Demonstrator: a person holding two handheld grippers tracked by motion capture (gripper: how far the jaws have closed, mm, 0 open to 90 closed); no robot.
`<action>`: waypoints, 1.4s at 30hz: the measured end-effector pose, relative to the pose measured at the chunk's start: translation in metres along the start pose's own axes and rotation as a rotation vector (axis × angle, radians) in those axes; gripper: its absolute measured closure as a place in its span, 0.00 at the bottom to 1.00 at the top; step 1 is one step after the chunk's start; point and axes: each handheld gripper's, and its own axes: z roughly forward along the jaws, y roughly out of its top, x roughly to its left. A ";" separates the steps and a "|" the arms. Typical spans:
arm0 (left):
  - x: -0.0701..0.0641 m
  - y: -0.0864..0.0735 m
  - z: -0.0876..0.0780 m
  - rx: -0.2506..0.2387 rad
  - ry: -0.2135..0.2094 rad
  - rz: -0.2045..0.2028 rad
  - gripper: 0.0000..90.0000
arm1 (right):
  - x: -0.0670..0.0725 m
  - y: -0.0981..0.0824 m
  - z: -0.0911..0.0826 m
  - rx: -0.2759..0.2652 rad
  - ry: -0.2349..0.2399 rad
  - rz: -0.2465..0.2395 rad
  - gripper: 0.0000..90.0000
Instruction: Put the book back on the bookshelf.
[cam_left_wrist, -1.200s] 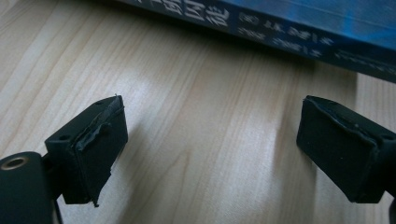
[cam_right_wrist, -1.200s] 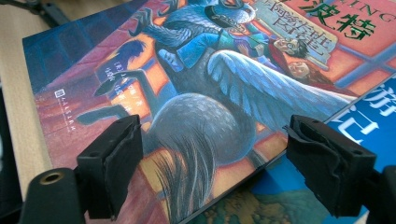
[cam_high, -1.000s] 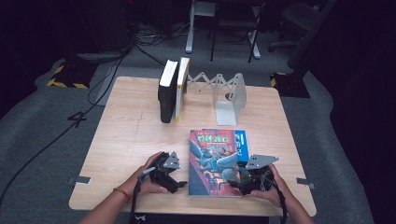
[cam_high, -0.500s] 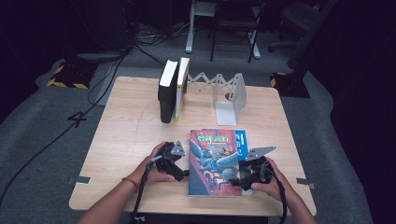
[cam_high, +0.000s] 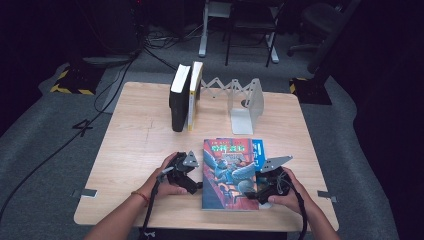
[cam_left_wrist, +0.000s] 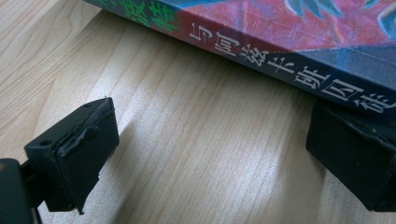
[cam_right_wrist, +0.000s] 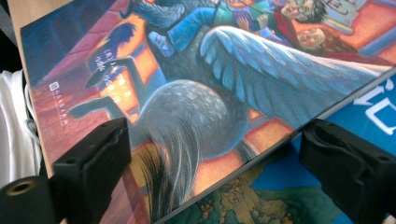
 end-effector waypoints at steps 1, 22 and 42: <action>0.000 0.000 0.000 0.000 0.001 -0.001 0.03 | 0.001 0.000 -0.001 -0.009 -0.007 -0.007 0.17; 0.002 -0.002 -0.003 -0.037 0.018 -0.032 0.15 | -0.005 0.009 0.003 -0.183 -0.040 -0.037 0.66; 0.015 0.004 -0.003 -0.088 -0.004 0.022 0.72 | -0.005 0.006 0.000 -0.274 -0.005 -0.039 0.79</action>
